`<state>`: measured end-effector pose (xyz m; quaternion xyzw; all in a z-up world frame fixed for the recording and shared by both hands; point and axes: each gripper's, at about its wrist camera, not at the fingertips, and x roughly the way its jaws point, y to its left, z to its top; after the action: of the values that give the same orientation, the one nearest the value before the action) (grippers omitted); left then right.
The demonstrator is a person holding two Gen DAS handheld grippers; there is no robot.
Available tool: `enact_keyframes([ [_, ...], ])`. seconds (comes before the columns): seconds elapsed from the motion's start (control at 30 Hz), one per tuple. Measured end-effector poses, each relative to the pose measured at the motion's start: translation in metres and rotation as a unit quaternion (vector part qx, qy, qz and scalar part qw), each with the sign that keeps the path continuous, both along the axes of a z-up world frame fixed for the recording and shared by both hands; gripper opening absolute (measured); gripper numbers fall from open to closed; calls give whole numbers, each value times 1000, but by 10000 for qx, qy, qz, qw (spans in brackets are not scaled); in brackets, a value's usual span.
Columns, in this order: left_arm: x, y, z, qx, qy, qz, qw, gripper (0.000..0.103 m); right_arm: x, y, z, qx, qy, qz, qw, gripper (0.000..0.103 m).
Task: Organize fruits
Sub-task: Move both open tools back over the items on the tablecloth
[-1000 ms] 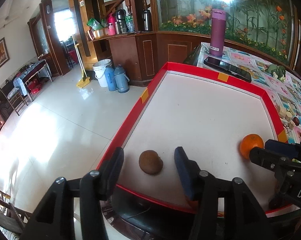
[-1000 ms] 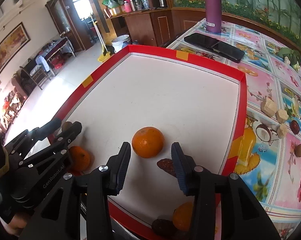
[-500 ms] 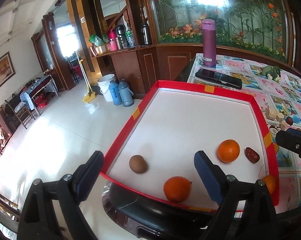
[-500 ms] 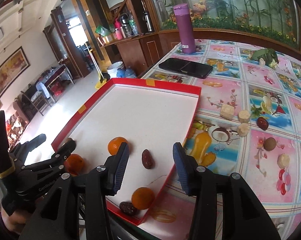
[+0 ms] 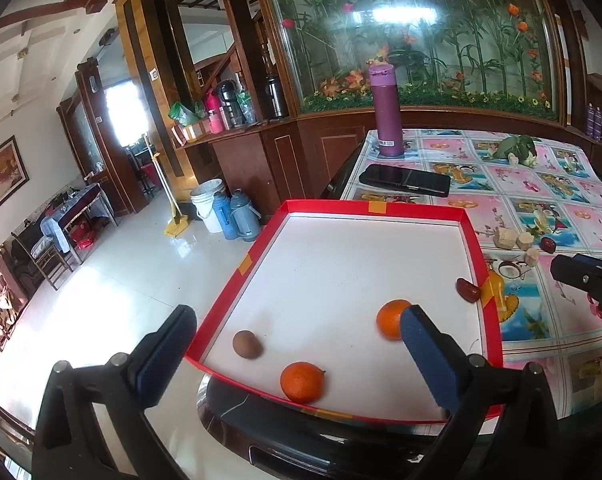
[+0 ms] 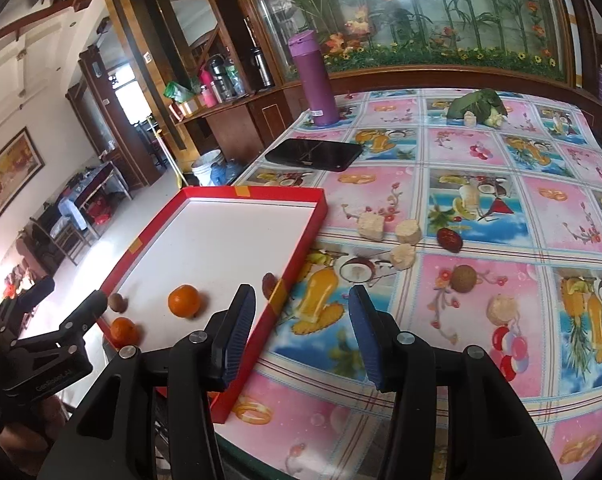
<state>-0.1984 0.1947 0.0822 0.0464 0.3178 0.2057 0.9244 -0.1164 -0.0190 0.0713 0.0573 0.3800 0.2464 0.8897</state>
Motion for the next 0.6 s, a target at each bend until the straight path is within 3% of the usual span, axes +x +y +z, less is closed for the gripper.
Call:
enact_keyframes([
  [0.6,21,-50,5,146,71,-368,9992,103,14,-75,-11,197,135,-562,9981,48],
])
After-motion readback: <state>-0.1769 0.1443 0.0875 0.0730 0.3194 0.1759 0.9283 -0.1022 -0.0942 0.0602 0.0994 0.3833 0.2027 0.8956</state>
